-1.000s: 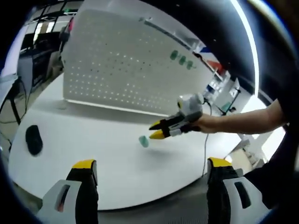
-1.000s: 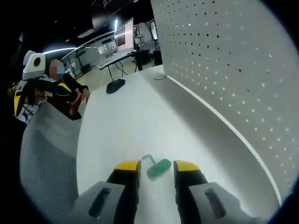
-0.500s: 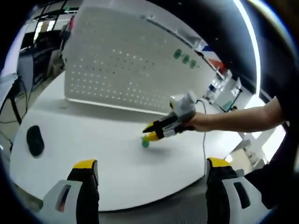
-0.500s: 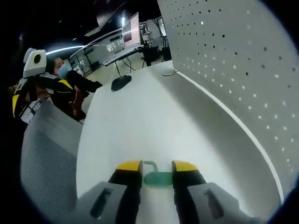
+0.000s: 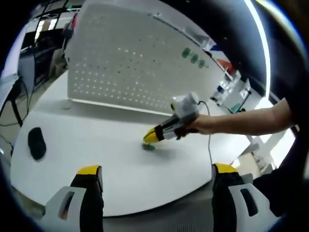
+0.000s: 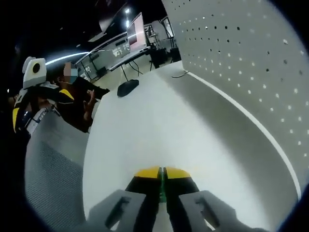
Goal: Insert the hook assembly into the mounting plate slot until the hook locks in place.
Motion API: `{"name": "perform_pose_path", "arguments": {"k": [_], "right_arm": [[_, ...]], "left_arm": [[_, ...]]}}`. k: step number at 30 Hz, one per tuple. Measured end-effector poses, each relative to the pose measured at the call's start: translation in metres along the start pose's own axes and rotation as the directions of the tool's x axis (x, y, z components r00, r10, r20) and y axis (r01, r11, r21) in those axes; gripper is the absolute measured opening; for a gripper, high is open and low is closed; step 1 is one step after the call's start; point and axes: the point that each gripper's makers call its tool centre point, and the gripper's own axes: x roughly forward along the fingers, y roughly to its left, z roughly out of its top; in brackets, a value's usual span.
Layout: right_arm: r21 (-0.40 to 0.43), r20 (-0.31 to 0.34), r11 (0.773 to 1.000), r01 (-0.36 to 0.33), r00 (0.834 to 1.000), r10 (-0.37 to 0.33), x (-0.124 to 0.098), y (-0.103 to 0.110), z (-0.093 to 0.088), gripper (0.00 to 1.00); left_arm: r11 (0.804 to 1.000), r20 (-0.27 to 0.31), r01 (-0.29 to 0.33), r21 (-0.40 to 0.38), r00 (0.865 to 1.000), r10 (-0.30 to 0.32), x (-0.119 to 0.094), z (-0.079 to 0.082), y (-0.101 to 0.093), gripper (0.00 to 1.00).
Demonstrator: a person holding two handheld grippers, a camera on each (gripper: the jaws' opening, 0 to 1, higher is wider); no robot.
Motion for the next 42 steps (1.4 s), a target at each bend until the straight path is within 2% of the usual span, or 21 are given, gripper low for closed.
{"name": "perform_pose_path", "arguments": {"k": [5,14,20,30,32,36,42], "right_arm": [[-0.034,-0.003,0.999,0.036,0.999,-0.036,-0.002,-0.002,-0.001,0.0],[-0.002,0.04,0.997,0.079,0.996,-0.079,-0.01,-0.005,0.007,0.0],[-0.007,0.041,0.995,0.098,0.994,-0.097,-0.014,-0.003,0.007,0.0],[0.006,0.085,0.99,0.14,0.986,-0.14,-0.036,-0.003,0.02,0.0],[0.018,0.111,0.988,0.155,0.982,-0.156,-0.043,-0.002,0.026,0.0],[0.059,0.191,0.98,0.189,0.962,-0.197,-0.063,0.0,0.046,0.0],[0.109,0.287,0.97,0.217,0.928,-0.239,-0.09,0.011,0.069,0.0]], "left_arm": [[1.0,0.004,0.01,0.011,1.0,-0.01,0.003,0.003,-0.004,0.96],[1.0,0.022,0.002,0.026,1.0,-0.003,-0.001,0.006,-0.003,0.99],[0.999,0.039,0.004,0.039,0.999,-0.005,-0.005,0.009,-0.007,1.0],[0.999,0.073,-0.002,0.049,0.997,-0.002,-0.014,0.015,-0.011,1.0],[0.999,0.081,-0.005,0.052,0.997,0.001,-0.015,0.016,-0.012,1.0],[0.999,0.085,-0.005,0.052,0.996,0.001,-0.015,0.017,-0.013,1.0],[0.996,0.123,0.002,0.092,0.992,-0.014,-0.018,0.034,-0.025,1.0]]}}
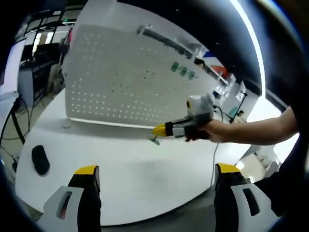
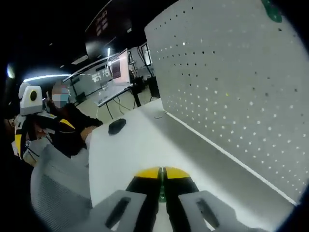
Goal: Insert the hook assembly into the mounting plate slot until the hook locks in place.
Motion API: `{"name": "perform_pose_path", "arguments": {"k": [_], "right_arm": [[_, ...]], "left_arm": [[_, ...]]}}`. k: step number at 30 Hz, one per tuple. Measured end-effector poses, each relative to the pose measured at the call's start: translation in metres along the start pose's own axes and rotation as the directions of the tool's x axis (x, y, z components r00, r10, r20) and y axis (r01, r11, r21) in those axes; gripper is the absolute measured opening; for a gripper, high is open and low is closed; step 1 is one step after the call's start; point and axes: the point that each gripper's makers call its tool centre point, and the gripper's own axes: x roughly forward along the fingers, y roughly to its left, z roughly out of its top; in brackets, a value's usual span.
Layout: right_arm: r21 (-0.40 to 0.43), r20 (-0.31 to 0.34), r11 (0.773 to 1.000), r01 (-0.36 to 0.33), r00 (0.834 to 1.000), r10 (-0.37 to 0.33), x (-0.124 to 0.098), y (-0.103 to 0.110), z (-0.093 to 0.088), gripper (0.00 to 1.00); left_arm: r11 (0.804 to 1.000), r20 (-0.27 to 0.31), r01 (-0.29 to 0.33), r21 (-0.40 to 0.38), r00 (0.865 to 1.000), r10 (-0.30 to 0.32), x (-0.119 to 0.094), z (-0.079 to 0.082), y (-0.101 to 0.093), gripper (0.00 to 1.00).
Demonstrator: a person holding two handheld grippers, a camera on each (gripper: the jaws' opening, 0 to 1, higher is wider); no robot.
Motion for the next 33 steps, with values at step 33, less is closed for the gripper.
{"name": "perform_pose_path", "arguments": {"k": [33], "right_arm": [[0.199,0.379,0.979,-0.038,0.924,-0.042,-0.069,0.114,0.081,0.0]], "left_arm": [[0.994,0.025,0.049,-0.102,0.999,-0.047,0.028,0.03,-0.026,0.75]]}}
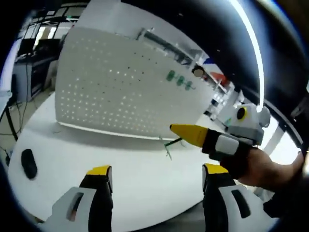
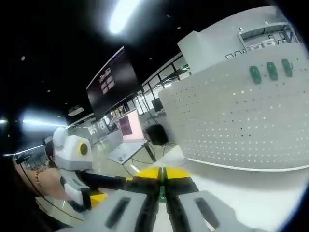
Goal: Insert the hook assembly into the mounting plate slot until the hook locks in place.
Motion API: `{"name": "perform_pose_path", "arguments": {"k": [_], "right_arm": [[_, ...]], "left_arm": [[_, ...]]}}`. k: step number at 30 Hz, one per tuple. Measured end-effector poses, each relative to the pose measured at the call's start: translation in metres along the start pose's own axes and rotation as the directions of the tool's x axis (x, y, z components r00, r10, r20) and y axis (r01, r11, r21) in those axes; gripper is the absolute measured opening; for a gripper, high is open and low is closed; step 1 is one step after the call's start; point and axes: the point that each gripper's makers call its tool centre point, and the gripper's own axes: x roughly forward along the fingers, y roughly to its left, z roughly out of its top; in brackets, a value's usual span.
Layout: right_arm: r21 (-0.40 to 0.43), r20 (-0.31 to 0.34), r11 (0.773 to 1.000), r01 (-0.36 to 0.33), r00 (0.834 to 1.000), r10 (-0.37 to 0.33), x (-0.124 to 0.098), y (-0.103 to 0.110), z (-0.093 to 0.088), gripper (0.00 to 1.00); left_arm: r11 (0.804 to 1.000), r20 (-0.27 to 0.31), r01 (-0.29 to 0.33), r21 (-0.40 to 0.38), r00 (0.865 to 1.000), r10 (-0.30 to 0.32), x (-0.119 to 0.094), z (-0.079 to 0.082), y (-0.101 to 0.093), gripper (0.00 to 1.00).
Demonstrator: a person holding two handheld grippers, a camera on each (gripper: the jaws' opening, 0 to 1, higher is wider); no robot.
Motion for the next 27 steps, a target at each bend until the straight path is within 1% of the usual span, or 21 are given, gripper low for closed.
{"name": "perform_pose_path", "arguments": {"k": [2,4,6,9,12,17,20,23,27], "right_arm": [[0.004,0.001,1.0,-0.009,1.0,0.009,0.0,0.007,-0.001,0.0],[0.012,0.019,1.0,-0.023,1.0,0.022,-0.001,0.014,0.002,0.0],[-0.005,0.033,0.999,-0.034,0.999,0.034,-0.002,0.023,0.004,0.0],[-0.007,0.063,1.0,-0.027,0.998,0.027,-0.003,0.031,0.008,0.0],[-0.014,0.088,1.0,-0.019,0.996,0.02,-0.003,0.036,0.011,0.0],[-0.015,0.114,1.0,-0.018,0.993,0.019,-0.002,0.04,0.016,0.0],[-0.025,0.123,1.0,-0.018,0.992,0.021,-0.002,0.042,0.019,0.0],[-0.04,0.126,0.999,-0.022,0.992,0.027,-0.001,0.044,0.02,0.0],[-0.068,0.134,0.997,-0.021,0.991,0.03,-0.001,0.046,0.022,0.0]], "left_arm": [[1.0,-0.001,-0.002,0.003,1.0,0.002,0.0,0.0,-0.001,0.74],[1.0,-0.008,0.002,0.01,1.0,-0.002,-0.001,0.001,-0.001,0.72],[1.0,-0.007,0.01,0.004,1.0,-0.01,-0.001,0.002,-0.002,0.69],[1.0,-0.002,0.007,0.003,1.0,-0.007,-0.002,0.003,0.0,0.63],[1.0,0.022,0.006,-0.011,1.0,-0.006,-0.005,0.01,0.002,0.55],[0.999,0.047,0.03,-0.043,0.998,-0.028,-0.009,0.017,-0.001,0.4],[0.998,0.054,0.038,-0.055,0.998,-0.035,-0.009,0.018,-0.002,0.35],[0.998,0.055,0.039,-0.057,0.998,-0.036,-0.009,0.018,-0.003,0.27],[0.993,0.08,0.071,-0.098,0.995,-0.063,-0.011,0.022,-0.007,0.2]]}}
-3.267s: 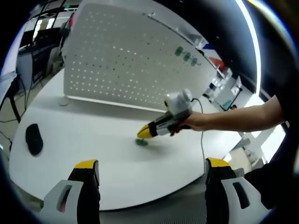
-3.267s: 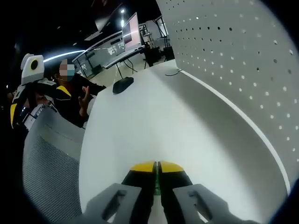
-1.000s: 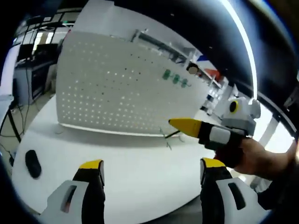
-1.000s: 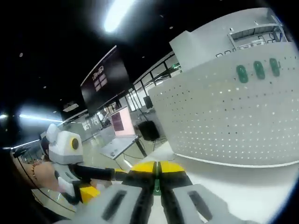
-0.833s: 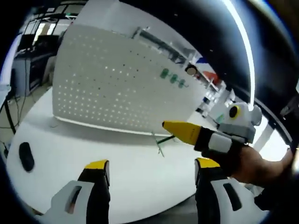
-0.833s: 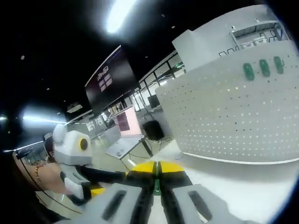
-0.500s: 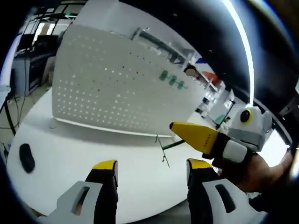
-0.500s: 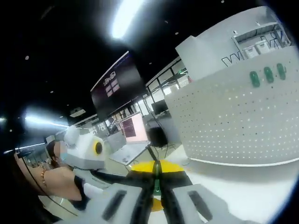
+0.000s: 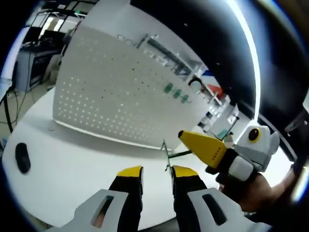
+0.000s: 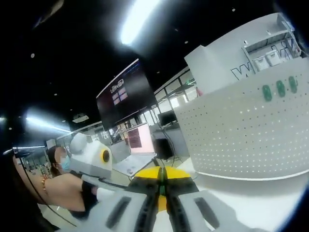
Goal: Insert the hook assembly into the mounting plate slot until the hook locks in place.
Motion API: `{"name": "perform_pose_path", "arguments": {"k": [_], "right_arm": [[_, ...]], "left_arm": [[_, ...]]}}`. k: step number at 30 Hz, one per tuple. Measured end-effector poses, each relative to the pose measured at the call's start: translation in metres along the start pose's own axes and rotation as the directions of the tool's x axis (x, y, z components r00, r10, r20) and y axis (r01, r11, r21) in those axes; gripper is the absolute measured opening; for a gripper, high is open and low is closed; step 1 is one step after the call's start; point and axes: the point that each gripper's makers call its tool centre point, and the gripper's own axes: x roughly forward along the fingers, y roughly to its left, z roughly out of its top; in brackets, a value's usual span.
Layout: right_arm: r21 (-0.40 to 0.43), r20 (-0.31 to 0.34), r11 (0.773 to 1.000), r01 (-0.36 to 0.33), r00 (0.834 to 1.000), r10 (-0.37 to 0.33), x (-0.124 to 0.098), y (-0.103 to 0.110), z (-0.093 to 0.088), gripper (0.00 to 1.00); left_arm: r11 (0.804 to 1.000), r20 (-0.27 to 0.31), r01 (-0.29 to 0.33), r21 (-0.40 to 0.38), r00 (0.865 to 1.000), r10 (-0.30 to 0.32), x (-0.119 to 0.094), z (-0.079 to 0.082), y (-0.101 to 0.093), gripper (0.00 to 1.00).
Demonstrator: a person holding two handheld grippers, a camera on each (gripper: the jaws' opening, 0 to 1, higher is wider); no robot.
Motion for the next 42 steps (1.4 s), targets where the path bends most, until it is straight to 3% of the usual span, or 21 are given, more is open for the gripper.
{"name": "perform_pose_path", "arguments": {"k": [7,11,21,23,25,28,31,34,39,42], "right_arm": [[-0.028,-0.007,1.0,-0.01,1.0,0.01,0.0,0.006,-0.002,0.0],[-0.035,-0.016,0.999,-0.01,1.0,0.009,0.0,0.007,-0.005,0.0],[-0.014,-0.033,0.999,-0.029,0.999,0.029,0.002,0.011,-0.01,0.01],[0.041,-0.074,0.995,-0.093,0.993,0.096,0.003,0.017,-0.018,0.04],[0.028,-0.069,0.996,-0.08,0.994,0.082,0.002,0.013,-0.016,0.07],[0.013,-0.056,0.997,-0.073,0.996,0.074,-0.004,0.01,-0.009,0.09],[0.108,-0.05,0.992,-0.07,0.996,0.075,-0.01,0.006,-0.002,0.12],[0.153,-0.057,0.987,-0.046,0.997,0.055,-0.016,-0.002,-0.002,0.24],[0.149,-0.07,0.987,-0.053,0.996,0.064,-0.024,-0.002,-0.009,0.24],[0.167,-0.065,0.984,-0.06,0.995,0.072,-0.024,0.003,-0.011,0.27]], "left_arm": [[0.999,0.015,0.039,-0.029,0.999,-0.039,-0.001,0.002,-0.007,0.05],[0.996,0.025,-0.007,0.089,1.0,0.005,-0.004,0.005,-0.001,0.04],[0.997,0.007,-0.019,0.076,1.0,0.018,-0.008,0.003,0.002,0.02],[0.995,-0.001,-0.038,0.091,0.999,0.038,-0.009,0.002,0.006,0.02],[0.982,-0.012,-0.075,0.173,0.997,0.078,-0.011,0.002,0.011,0.02],[0.967,-0.022,-0.1,0.235,0.994,0.109,-0.011,0.003,0.011,0.02],[0.962,-0.019,-0.109,0.251,0.993,0.118,-0.012,0.006,0.011,0.02],[0.948,0.001,-0.127,0.292,0.991,0.133,-0.015,0.011,0.011,0.01],[0.887,0.017,-0.169,0.43,0.984,0.179,-0.017,0.015,0.011,0.01],[0.891,0.026,-0.161,0.425,0.986,0.165,-0.016,0.017,0.006,0.01]]}}
